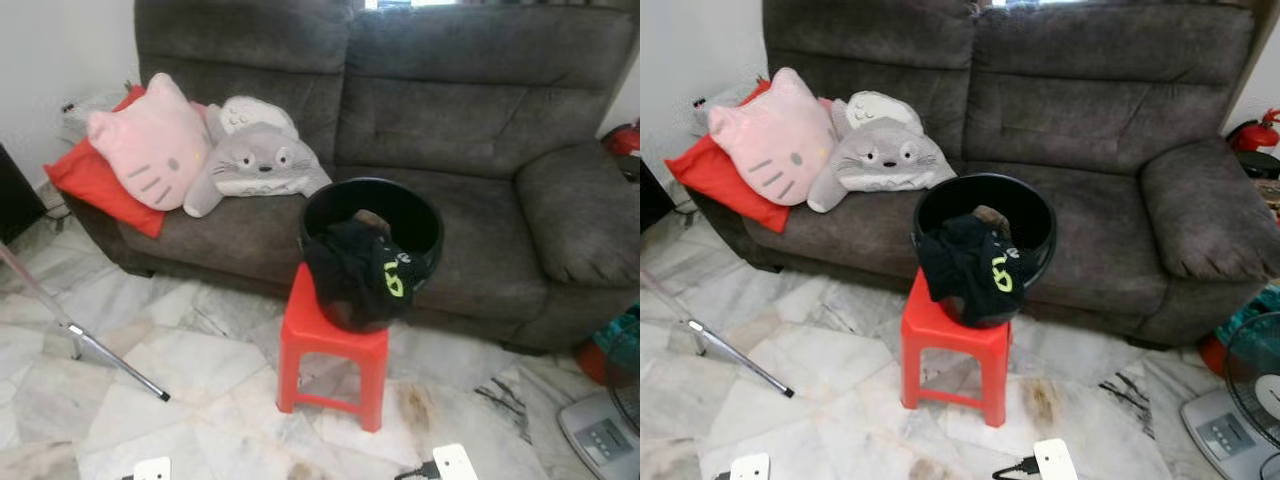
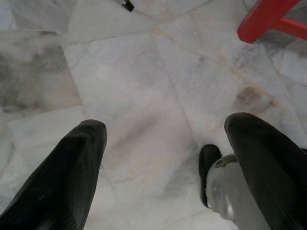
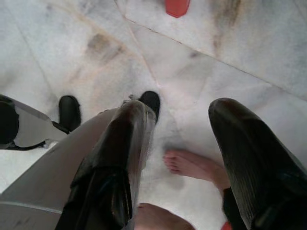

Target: Hang hanger

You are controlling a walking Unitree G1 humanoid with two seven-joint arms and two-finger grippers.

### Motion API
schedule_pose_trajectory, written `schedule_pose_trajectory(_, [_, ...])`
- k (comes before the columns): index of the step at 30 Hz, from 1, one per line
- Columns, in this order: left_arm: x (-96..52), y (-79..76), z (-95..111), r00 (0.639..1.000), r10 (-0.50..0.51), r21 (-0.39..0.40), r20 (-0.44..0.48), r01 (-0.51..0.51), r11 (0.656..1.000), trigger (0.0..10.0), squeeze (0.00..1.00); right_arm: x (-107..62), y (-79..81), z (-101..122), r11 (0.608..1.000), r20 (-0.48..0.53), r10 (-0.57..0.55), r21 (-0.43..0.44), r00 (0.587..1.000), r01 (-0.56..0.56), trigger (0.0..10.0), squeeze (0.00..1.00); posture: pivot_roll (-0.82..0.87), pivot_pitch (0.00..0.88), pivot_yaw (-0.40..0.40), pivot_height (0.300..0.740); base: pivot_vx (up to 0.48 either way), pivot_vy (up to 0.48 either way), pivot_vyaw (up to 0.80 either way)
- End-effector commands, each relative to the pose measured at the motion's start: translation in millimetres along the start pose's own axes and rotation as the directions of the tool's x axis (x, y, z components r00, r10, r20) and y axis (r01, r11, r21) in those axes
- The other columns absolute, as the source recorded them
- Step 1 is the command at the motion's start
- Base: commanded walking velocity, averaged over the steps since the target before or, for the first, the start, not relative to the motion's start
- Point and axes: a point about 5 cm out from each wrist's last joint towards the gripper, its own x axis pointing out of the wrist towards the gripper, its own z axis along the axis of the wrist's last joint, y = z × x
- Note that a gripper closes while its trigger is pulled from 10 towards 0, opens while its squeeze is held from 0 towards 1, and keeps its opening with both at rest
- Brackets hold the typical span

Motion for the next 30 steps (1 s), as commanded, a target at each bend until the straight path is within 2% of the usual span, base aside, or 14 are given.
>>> schedule_pose_trajectory(1, [0.2,1.6,-1.0,1.000,0.003,-0.011,-0.014,-0.004,1.000,10.0,0.00,0.6,2.0,2.7,1.000,0.006,0.005,0.001,1.000,-0.005,10.0,0.00,-0.12,0.000,0.027,0.740,0.000,0.244,-0.44])
schedule_pose_trajectory(15, [0.5,2.5,0.4,1.000,0.004,0.000,-0.005,-0.004,1.000,10.0,0.00,0.7,2.7,2.4,1.000,0.001,0.005,0.003,1.000,-0.005,10.0,0.00,-0.12,0.000,0.029,0.740,0.000,0.052,-0.68])
schedule_pose_trajectory(30, [0.6,0.1,1.3,1.000,-0.014,-0.001,0.001,0.014,1.000,10.0,0.00,0.8,3.6,3.6,1.000,0.022,0.003,0.028,1.000,-0.004,10.0,0.00,-0.12,0.000,0.031,0.740,0.000,0.000,0.00])
